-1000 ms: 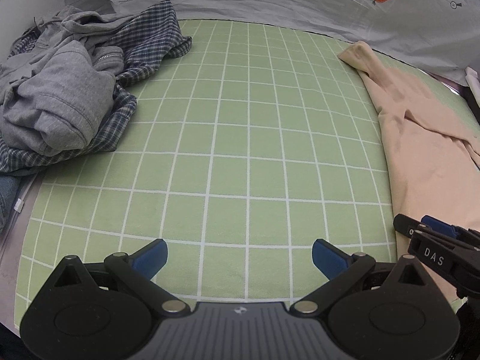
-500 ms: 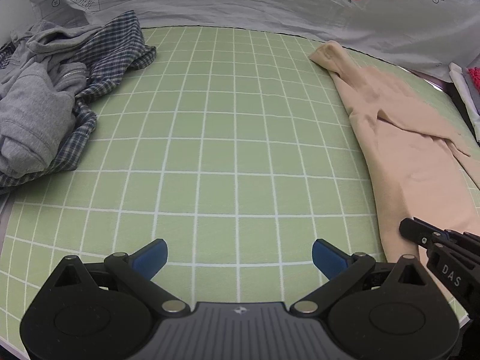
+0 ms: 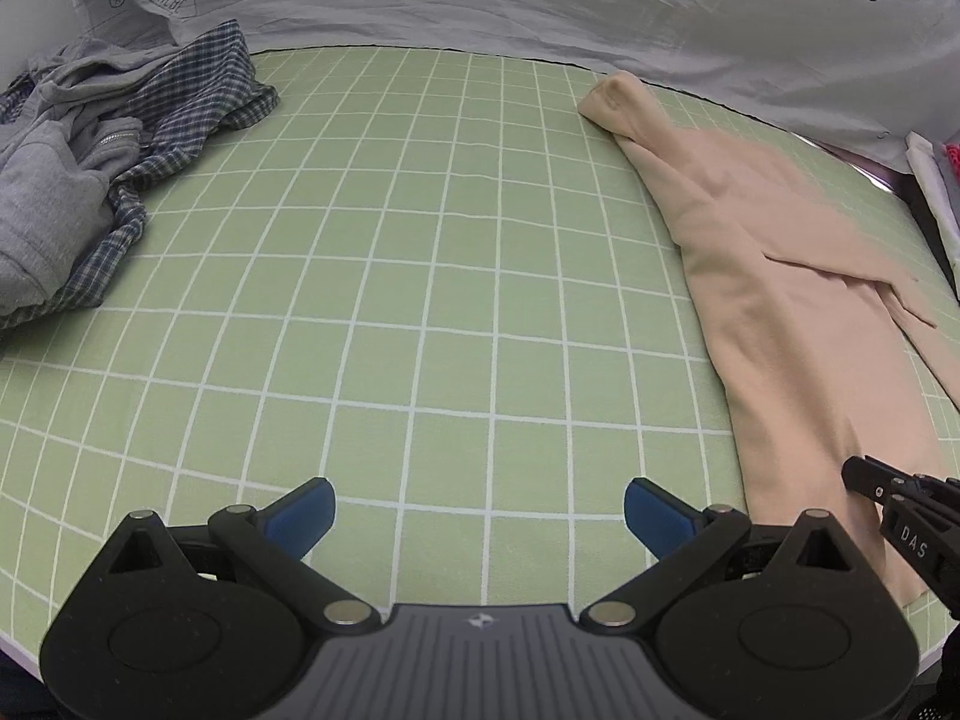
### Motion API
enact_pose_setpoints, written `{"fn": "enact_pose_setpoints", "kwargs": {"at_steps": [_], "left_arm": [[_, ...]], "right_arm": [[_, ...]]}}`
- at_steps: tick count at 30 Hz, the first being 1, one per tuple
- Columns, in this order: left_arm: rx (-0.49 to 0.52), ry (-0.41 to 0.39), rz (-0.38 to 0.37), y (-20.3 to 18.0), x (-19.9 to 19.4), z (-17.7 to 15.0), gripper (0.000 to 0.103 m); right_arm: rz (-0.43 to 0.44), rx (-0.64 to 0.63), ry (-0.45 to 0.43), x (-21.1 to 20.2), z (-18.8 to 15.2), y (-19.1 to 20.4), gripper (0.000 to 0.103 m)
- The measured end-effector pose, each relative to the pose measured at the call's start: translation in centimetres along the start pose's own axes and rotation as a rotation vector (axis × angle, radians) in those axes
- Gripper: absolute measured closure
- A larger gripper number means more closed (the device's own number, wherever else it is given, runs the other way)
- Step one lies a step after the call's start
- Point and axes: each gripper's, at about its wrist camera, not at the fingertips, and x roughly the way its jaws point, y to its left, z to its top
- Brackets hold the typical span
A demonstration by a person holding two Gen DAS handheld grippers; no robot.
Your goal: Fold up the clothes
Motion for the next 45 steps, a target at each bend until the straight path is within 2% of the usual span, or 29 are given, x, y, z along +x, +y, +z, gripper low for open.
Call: {"fn": "enact_pose_setpoints", "kwargs": {"at_steps": [6, 9, 11, 18, 29, 39, 45], "left_arm": [[-0.022, -0.006, 0.048, -1.8, -0.1, 0.3, 0.002], [-0.021, -0.008, 0.06, -3.0, 0.1, 0.7, 0.002], [-0.016, -0.008, 0.057, -4.1, 0.5, 1.2, 0.001], [0.051, 0.011, 0.03, -9.1, 2.9, 3.4, 0.001], [0.113, 0.035, 0.05, -14.5, 7.7, 7.8, 0.001], [0.16, 0.016, 0.134, -15.4, 11.1, 12.1, 0.0], [0.08, 0.043, 0.104, -14.6, 12.2, 13.2, 0.0]], "right_arm": [[0.028, -0.131, 0.039, 1.1, -0.6, 0.3, 0.096], [0.076, -0.109, 0.049, 0.8, 0.0, -0.8, 0.076], [0.105, -0.072, 0.038, 0.3, 0.4, -2.2, 0.071], [0.065, -0.019, -0.061, -0.6, 2.6, -7.0, 0.065], [-0.042, 0.166, -0.029, 3.5, 4.8, -15.8, 0.064], [-0.141, 0.315, -0.029, 8.3, 8.4, -23.2, 0.06], [-0.164, 0.408, -0.032, 11.7, 10.9, -27.5, 0.055]]}}
